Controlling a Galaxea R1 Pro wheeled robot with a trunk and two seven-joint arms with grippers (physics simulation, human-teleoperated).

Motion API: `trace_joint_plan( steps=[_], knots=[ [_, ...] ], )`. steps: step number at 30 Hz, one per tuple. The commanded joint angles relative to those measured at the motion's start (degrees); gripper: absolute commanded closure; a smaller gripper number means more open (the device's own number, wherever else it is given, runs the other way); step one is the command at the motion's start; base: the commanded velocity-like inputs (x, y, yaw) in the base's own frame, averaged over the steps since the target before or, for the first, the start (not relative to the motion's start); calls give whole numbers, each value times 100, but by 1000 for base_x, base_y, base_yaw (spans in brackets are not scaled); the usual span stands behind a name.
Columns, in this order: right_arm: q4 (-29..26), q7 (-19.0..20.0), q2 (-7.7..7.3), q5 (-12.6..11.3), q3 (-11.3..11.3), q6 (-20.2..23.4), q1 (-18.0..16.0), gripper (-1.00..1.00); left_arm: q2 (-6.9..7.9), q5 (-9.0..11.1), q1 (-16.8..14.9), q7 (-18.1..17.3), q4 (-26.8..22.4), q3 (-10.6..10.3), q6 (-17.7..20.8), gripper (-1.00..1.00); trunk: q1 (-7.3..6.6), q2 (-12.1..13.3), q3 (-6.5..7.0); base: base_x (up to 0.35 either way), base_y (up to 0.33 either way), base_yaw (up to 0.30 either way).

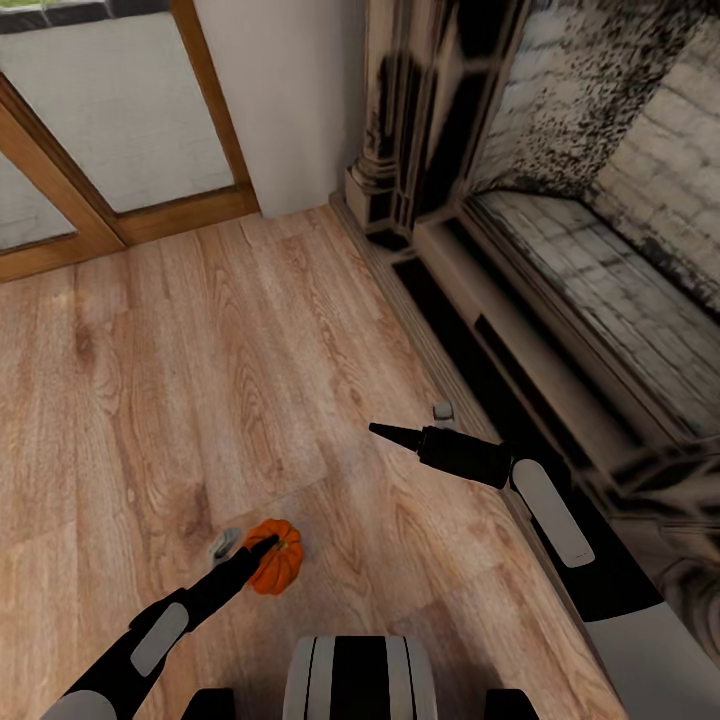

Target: Place each of the two pumpkins and all three candles from the living room inside a cabinet in the living room (use any cabinet), then make sure every cabinet is closed, and position the cauldron so it is next to a table in the living room.

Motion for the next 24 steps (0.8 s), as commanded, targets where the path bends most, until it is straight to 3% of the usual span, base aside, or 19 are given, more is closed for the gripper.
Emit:
trace_joint_plan(
  steps=[1,7,17,24],
  knots=[
    [0,0,0,0,-1,0,0,-100,-149,-78,3,22,3,3,-31,100,2,1,0,0,0,0],
    [0,0,-7,0,-3,0,0,-100,-68,-78,11,-543,-267,2,-52,100,2,1,0,0,0,0],
    [-15,2,-2,0,-2,0,0,-100,329,-69,75,-1516,-465,16,-47,100,2,1,0,0,0,0],
    [1,-11,-28,10,-47,-23,0,-100,592,-69,115,-2608,-475,494,22,100,2,1,0,0,0,0]
  ],
)
